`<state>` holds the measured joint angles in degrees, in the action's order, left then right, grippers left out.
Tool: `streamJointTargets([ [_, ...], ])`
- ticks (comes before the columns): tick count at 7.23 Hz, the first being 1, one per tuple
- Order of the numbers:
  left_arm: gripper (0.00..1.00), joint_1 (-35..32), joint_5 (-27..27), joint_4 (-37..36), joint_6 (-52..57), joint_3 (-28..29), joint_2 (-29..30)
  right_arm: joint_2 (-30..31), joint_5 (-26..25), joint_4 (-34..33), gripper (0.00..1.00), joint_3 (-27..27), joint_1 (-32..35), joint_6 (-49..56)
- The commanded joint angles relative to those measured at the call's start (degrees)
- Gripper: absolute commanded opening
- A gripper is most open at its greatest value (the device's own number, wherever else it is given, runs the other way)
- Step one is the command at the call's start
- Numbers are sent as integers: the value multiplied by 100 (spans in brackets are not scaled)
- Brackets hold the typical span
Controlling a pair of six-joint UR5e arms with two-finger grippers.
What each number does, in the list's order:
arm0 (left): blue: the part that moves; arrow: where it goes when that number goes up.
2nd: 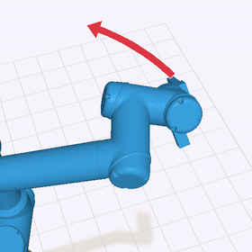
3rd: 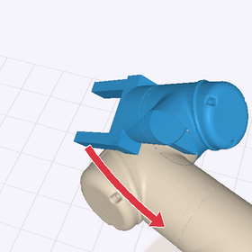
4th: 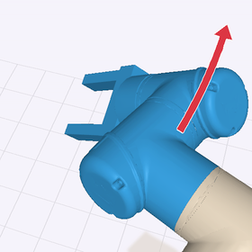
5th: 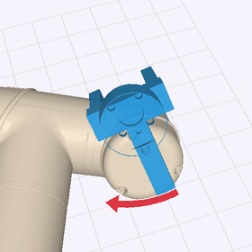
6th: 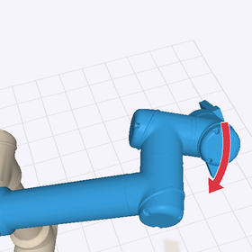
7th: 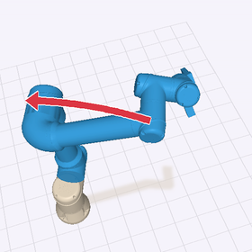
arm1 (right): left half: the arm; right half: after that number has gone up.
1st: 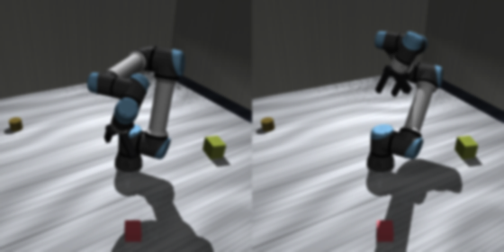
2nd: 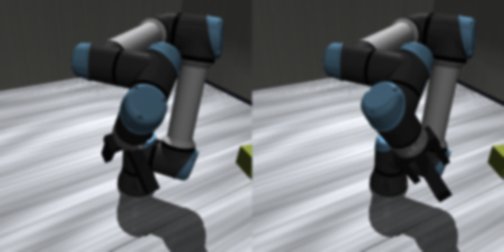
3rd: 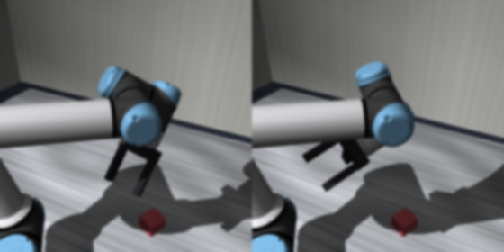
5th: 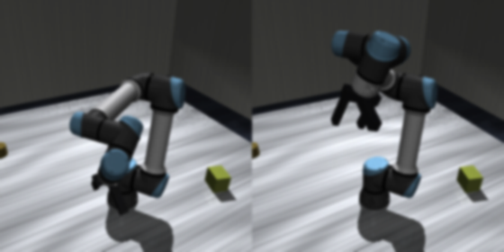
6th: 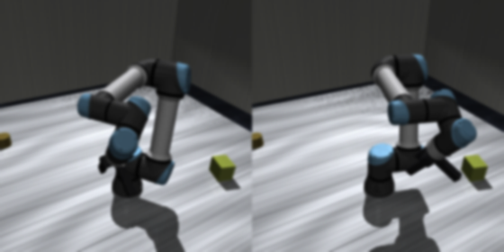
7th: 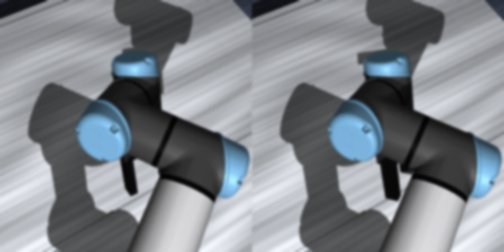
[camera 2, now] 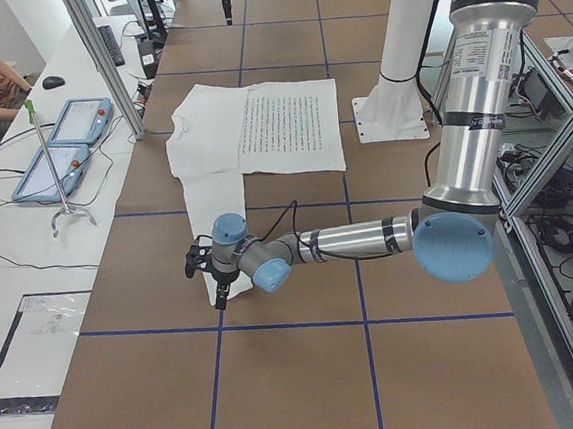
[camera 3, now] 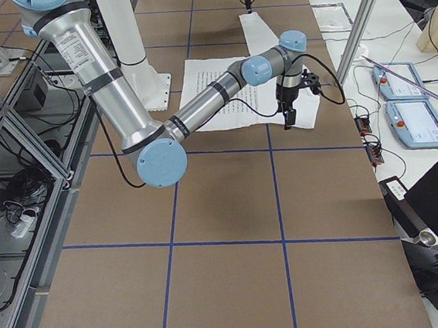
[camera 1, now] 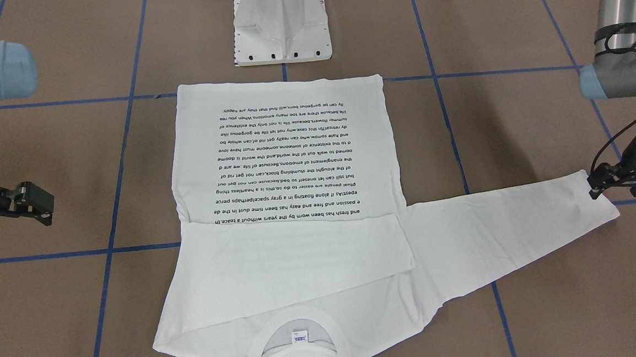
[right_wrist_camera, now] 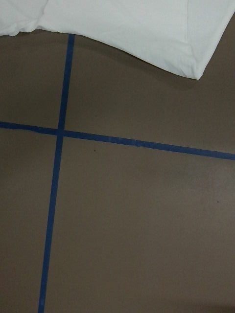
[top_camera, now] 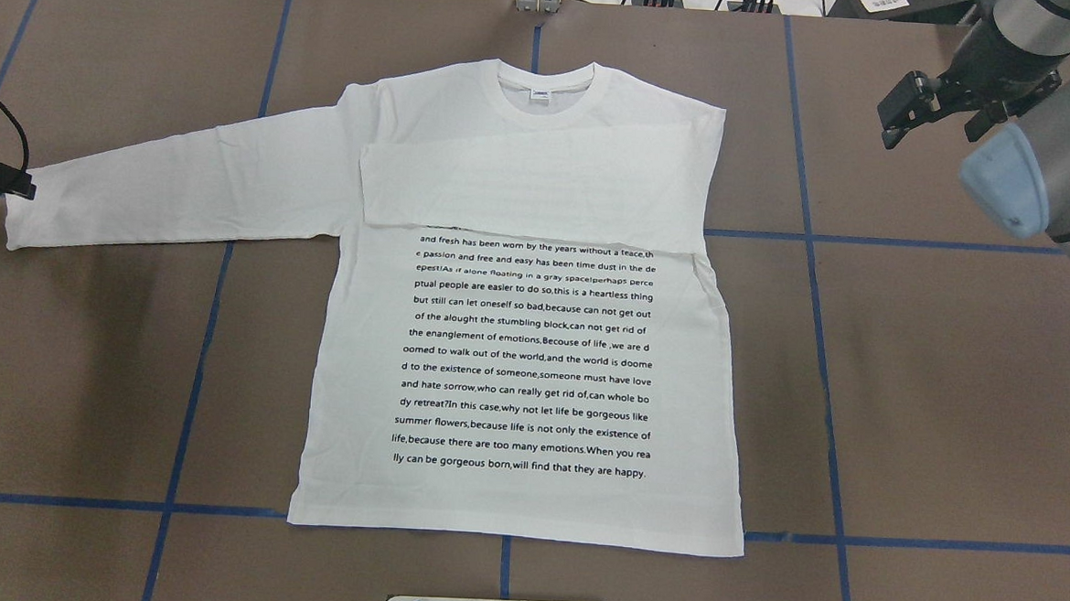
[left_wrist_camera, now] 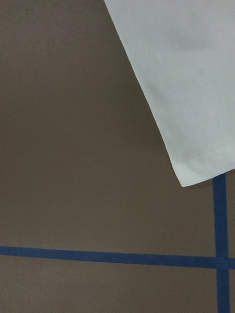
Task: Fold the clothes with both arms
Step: 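Release the sleeve and withdraw the right gripper from the shirt, then reach the left gripper to the other sleeve cuff and grasp it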
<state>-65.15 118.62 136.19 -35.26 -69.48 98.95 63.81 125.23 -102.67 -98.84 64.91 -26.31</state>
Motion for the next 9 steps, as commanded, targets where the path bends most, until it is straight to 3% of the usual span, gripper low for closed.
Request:
streamJointTargets([
  [1, 99, 11, 4, 389, -24, 372, 55, 97, 63, 1, 100, -109, -4, 3],
  [9, 99, 46, 30, 1014, -51, 751, 116, 88, 54, 1, 100, -136, 4, 3],
])
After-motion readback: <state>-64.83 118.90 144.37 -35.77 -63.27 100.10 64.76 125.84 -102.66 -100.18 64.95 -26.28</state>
